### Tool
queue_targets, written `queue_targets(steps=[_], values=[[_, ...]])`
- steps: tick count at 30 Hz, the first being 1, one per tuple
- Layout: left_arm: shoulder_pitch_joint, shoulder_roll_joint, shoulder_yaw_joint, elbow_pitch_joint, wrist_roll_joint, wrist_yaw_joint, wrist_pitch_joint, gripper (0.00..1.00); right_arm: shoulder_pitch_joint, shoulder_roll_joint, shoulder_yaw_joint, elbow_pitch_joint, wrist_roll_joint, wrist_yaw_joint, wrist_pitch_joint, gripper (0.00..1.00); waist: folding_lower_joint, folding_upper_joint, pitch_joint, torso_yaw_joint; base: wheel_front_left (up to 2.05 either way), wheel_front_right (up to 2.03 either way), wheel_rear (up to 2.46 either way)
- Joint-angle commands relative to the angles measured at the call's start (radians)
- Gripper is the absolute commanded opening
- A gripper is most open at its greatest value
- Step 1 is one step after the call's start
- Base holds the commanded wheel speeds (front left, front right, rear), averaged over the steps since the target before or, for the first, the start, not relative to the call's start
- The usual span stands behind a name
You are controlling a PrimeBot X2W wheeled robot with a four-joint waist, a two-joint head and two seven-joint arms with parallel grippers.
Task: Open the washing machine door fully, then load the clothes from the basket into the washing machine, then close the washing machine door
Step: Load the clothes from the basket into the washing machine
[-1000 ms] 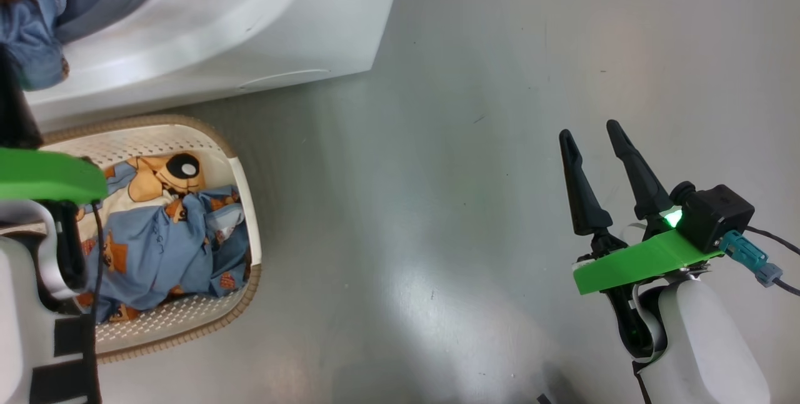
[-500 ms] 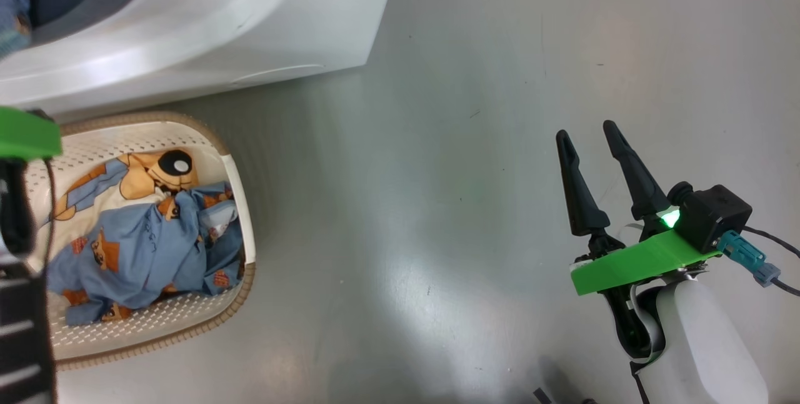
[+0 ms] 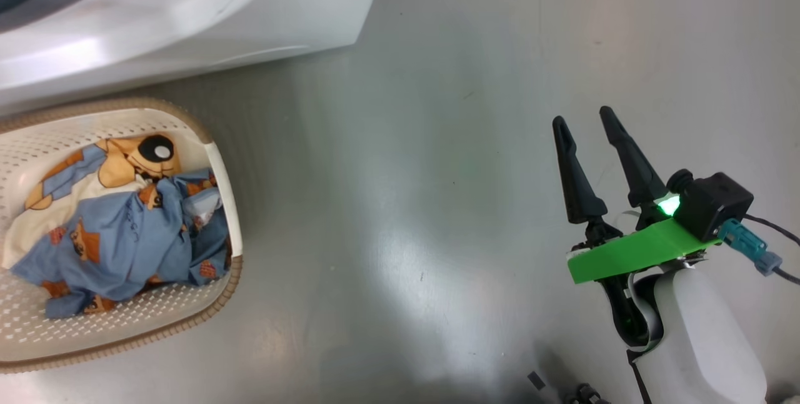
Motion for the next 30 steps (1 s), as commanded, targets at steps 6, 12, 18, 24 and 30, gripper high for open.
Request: queue_targets(steps=[6, 12, 18, 24, 30], values=[[-0.131, 0.099, -0.009, 0.064, 0.004, -0.027, 0.006, 0.00, 0.005, 0.007, 0.024, -0.020, 0.027, 0.003, -0.005, 1.00, -0.0002, -0.0001, 0.042, -0.011, 0.00, 0.00, 0.00], [-0.240, 0.111, -0.055, 0.134, 0.009, -0.042, 0.005, 0.00, -0.009, 0.007, 0.031, -0.025, 0.035, 0.003, -0.005, 1.00, -0.0002, -0.0001, 0.072, -0.020, 0.00, 0.00, 0.00], [-0.318, 0.134, -0.089, 0.179, 0.026, -0.048, 0.003, 0.00, -0.022, 0.007, 0.036, -0.028, 0.043, 0.003, -0.005, 1.00, -0.0002, -0.0001, 0.102, -0.032, 0.00, 0.00, 0.00], [-0.388, 0.158, -0.109, 0.211, 0.013, -0.062, -0.019, 0.00, -0.029, 0.007, 0.039, -0.027, 0.049, 0.003, -0.005, 1.00, -0.0002, -0.0001, 0.135, -0.041, 0.00, 0.00, 0.00], [-0.476, 0.187, -0.144, 0.229, -0.001, -0.072, -0.049, 0.00, -0.037, 0.007, 0.044, -0.029, 0.055, 0.003, -0.005, 1.00, -0.0002, -0.0001, 0.176, -0.053, 0.00, 0.00, 0.00]])
